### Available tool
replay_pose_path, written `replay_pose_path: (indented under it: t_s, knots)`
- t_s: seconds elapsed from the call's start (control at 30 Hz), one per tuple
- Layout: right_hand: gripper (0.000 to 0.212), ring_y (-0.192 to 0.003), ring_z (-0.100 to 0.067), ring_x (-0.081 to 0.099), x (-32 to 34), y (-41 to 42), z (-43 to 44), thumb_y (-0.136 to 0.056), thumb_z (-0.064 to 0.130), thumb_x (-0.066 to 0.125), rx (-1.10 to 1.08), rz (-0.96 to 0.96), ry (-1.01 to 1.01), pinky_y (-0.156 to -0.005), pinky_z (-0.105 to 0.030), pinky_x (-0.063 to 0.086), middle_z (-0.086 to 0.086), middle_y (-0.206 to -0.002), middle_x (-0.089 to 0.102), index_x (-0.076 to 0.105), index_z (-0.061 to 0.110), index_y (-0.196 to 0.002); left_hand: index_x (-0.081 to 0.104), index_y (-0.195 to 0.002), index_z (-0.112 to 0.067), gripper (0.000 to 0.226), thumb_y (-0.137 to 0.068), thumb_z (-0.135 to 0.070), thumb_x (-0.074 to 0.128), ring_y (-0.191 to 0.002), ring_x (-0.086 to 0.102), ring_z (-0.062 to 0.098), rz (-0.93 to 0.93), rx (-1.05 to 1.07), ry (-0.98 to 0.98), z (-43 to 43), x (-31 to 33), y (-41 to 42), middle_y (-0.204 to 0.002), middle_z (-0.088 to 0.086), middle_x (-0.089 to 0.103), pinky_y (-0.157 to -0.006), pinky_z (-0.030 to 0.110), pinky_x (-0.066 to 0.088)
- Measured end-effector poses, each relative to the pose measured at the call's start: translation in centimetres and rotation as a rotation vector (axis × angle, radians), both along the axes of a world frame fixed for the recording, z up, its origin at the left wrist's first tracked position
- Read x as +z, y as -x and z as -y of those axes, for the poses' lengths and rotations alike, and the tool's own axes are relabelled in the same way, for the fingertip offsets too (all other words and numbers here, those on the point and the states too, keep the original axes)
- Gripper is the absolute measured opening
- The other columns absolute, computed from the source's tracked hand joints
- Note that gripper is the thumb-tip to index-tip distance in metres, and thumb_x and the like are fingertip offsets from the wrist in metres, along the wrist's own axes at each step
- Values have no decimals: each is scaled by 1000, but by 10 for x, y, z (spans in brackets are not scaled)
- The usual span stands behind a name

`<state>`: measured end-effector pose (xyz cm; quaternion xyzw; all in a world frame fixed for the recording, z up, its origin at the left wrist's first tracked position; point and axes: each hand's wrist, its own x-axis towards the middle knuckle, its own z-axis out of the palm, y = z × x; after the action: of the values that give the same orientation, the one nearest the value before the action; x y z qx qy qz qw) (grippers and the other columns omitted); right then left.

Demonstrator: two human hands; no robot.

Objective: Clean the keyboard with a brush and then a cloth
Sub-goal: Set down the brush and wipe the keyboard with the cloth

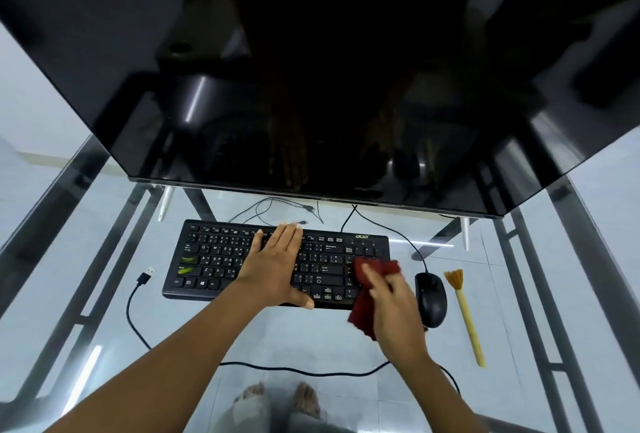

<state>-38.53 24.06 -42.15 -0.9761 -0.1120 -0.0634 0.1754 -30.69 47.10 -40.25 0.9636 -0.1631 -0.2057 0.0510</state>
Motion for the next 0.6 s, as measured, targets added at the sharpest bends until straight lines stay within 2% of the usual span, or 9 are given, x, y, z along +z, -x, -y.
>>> replay_pose_path:
  t_s: [0.07, 0.13, 0.2, 0.27, 0.33, 0.4, 0.47, 0.53, 0.6]
  knots:
    - [28, -84, -29, 62, -7, 7, -9, -98, 29, 50, -109, -25, -131, -65, -28, 53, -7, -99, 60, 58, 37, -124, -17, -150, -14, 139, -59, -81, 63, -145, -20, 16, 0, 1, 5, 0, 0, 0, -160, 1, -18, -118, 52, -4]
    - [48, -84, -22, 59, -8, 18, -31, -84, 20, 69, -5, -113, -35, -70, -28, 45, 0, -98, 60, 57, 34, -128, -17, -150, -14, 139, -59, -80, 64, -145, -20, 16, 0, -6, -1, 0, 1, -1, -159, 1, -19, -118, 52, -5]
    - [62, -83, -17, 57, -10, 18, -30, -71, 14, 78, 186, -120, 43, -68, -26, 46, 4, -99, 57, 58, 36, -126, -17, -150, -13, 139, -59, -80, 64, -145, -20, 17, -4, -13, -7, 0, 2, -1, -160, 1, -18, -118, 52, -5]
    - [53, -83, -22, 56, -5, 6, -14, -78, 11, 71, 53, -119, -48, -65, -27, 53, 2, -103, 55, 60, 39, -122, -16, -151, -13, 139, -58, -81, 64, -145, -20, 16, -2, -7, -1, 0, 3, -1, -160, 2, -18, -118, 52, -3]
    - [48, -83, -24, 54, -4, 5, -8, -82, 6, 68, -97, -93, -127, -65, -35, 56, 0, -102, 54, 63, 35, -120, -15, -151, -13, 139, -58, -81, 64, -145, -20, 16, -1, -7, 2, 1, 3, 0, -160, 2, -17, -118, 52, -3]
    - [47, -79, -21, 56, 2, 12, -19, -77, 4, 74, 50, -112, -111, -66, -35, 52, 1, -96, 58, 67, 30, -116, -15, -151, -13, 139, -58, -81, 64, -145, -20, 16, 2, -9, 0, 1, 3, 0, -160, 2, -17, -118, 52, -3]
    - [39, -81, -14, 57, 8, 10, -18, -80, 10, 73, 255, -198, -105, -72, -28, 50, 6, -95, 59, 70, 33, -112, -16, -151, -13, 139, -59, -80, 64, -145, -20, 16, 0, -9, -3, 0, 3, 0, -160, 1, -17, -118, 52, -3]
    - [32, -86, -6, 55, 13, -4, 4, -87, 15, 68, 230, -262, -159, -78, -13, 44, 12, -97, 57, 71, 36, -111, -16, -151, -13, 139, -59, -80, 64, -145, -19, 16, 4, -11, -7, 0, 3, 0, -160, 2, -17, -118, 52, -3]
    - [31, -87, 0, 52, 16, -9, 24, -89, 19, 65, 160, -298, -178, -77, -6, 37, 16, -97, 53, 70, 39, -112, -15, -151, -12, 139, -59, -79, 64, -145, -19, 17, 1, -9, -6, 1, 4, 1, -160, 2, -16, -118, 52, -3]
